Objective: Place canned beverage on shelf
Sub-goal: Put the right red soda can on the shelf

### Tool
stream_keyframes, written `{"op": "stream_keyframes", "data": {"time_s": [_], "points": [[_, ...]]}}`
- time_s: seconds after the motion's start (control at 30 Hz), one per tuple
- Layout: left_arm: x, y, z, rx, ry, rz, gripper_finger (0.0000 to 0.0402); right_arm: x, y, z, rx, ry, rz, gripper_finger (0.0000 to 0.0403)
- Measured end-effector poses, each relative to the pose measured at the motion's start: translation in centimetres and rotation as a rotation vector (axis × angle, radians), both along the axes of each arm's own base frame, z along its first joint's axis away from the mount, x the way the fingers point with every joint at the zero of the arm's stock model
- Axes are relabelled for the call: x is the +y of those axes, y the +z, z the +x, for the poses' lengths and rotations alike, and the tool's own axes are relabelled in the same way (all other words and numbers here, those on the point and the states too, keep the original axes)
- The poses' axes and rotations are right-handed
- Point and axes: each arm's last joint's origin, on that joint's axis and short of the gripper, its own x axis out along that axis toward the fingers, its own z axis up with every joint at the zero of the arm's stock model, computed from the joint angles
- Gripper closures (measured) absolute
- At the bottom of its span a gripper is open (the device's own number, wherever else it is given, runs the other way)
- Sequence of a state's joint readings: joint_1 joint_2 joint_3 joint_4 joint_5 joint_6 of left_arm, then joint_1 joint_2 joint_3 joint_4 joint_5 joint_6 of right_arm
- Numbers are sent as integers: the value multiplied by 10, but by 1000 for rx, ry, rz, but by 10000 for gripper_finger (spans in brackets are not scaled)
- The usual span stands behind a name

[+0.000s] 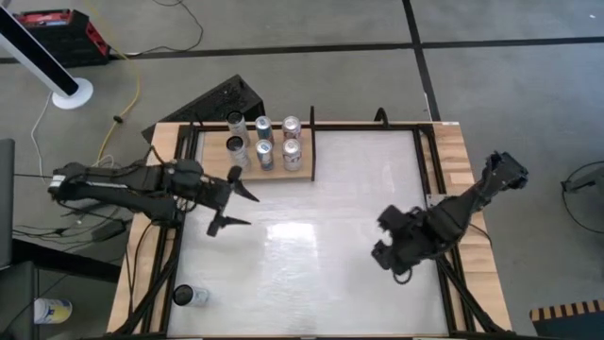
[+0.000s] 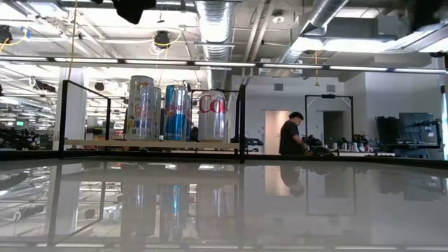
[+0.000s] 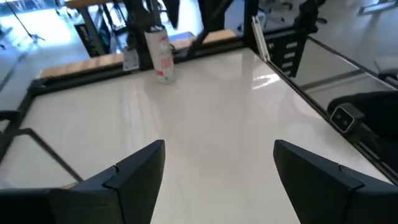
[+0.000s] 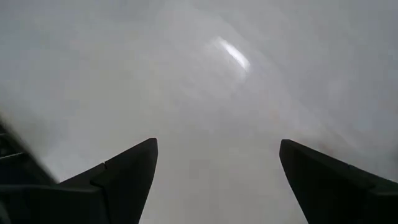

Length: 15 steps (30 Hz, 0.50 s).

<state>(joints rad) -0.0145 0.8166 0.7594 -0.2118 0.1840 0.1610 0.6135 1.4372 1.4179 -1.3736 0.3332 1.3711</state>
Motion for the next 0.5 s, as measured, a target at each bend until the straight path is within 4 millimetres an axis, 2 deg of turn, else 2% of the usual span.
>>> {"op": "stream_keyframes", "data": {"time_s": [0.13,0.27,0.33,0.5], "points": [[-9,-7,9,50,-13,-36,118,3,-1,-26,131,-194,-17,42],[-14,-11,14,76,-22,-69,118,8,-4,-33,105,-227,-7,42],[-14,-10,15,63,-22,-79,118,7,-2,-35,111,-214,-5,42],[-14,-7,16,36,-23,-81,118,4,1,-38,129,-56,-33,42]]}}
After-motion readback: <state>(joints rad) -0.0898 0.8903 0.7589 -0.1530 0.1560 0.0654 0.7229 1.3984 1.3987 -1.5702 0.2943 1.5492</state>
